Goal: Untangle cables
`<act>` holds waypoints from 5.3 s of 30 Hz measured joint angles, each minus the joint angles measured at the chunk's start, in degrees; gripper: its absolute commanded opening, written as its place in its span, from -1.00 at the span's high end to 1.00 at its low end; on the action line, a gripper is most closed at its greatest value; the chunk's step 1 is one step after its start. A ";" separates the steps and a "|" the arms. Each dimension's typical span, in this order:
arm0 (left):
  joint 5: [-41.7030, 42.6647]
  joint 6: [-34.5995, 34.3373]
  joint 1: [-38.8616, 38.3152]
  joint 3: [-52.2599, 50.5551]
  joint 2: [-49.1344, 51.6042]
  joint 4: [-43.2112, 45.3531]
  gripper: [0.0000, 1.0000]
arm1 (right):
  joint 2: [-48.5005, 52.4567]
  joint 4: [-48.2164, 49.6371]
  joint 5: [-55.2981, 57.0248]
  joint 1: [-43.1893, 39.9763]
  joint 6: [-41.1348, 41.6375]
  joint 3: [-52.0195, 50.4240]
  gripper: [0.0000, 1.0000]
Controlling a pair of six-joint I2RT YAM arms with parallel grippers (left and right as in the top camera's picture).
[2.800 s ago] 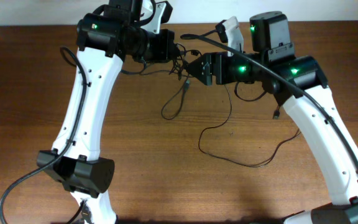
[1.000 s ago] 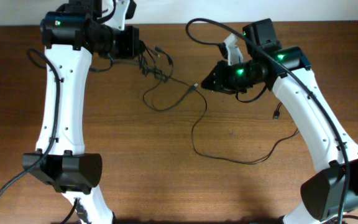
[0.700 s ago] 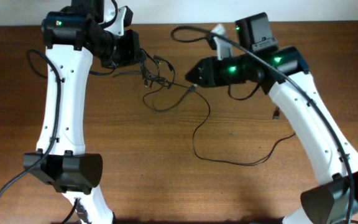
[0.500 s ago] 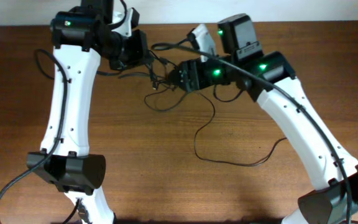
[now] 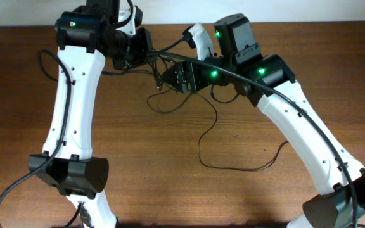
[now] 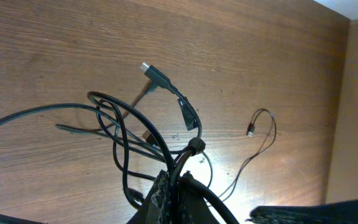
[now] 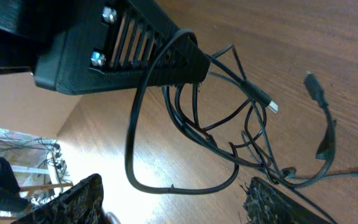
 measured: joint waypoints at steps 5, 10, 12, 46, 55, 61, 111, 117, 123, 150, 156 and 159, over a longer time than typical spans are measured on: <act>-1.03 -0.90 0.00 0.00 0.00 0.61 1.00 | 0.00 1.92 1.40 0.44 0.70 0.00 -0.53; -0.92 -0.94 -0.17 0.00 0.00 0.50 1.00 | 0.00 1.90 10.12 2.95 2.69 0.00 -0.11; 0.04 -0.87 -0.17 0.00 0.00 0.13 1.00 | 0.20 2.14 12.52 3.19 3.28 0.00 0.35; -15.56 11.82 1.29 0.00 0.00 -2.23 0.02 | -4.87 -27.76 18.23 -13.62 7.43 0.52 0.92; 13.49 27.63 -3.56 -1.97 6.03 2.54 0.27 | -4.81 -27.82 17.90 -13.46 7.26 0.52 0.92; 18.75 29.62 -11.65 -3.32 14.25 3.41 0.31 | -4.66 -27.15 17.90 -13.46 7.21 0.52 0.92; -1.38 22.03 -14.27 -3.63 26.77 11.72 1.00 | -0.90 -31.87 4.83 -26.01 -1.25 0.52 0.84; -7.26 20.17 -13.18 -3.63 19.61 11.74 -0.10 | 2.32 -30.21 4.85 -21.97 -1.18 0.52 0.17; -8.48 19.17 -8.74 -3.63 18.49 11.72 -0.19 | 2.82 -27.47 3.80 -13.05 0.17 0.52 -0.65; -7.06 21.59 -30.16 -3.58 16.06 18.38 -0.25 | 2.89 -37.44 19.76 -40.41 -0.57 0.50 -0.85; -9.62 21.64 -35.69 -3.65 16.74 19.32 -0.24 | 2.89 -37.44 20.11 -41.68 -1.40 0.50 -0.85; -10.14 21.64 -37.81 -3.65 20.15 19.50 -0.10 | 2.89 -37.46 20.11 -41.94 -1.57 0.50 -0.85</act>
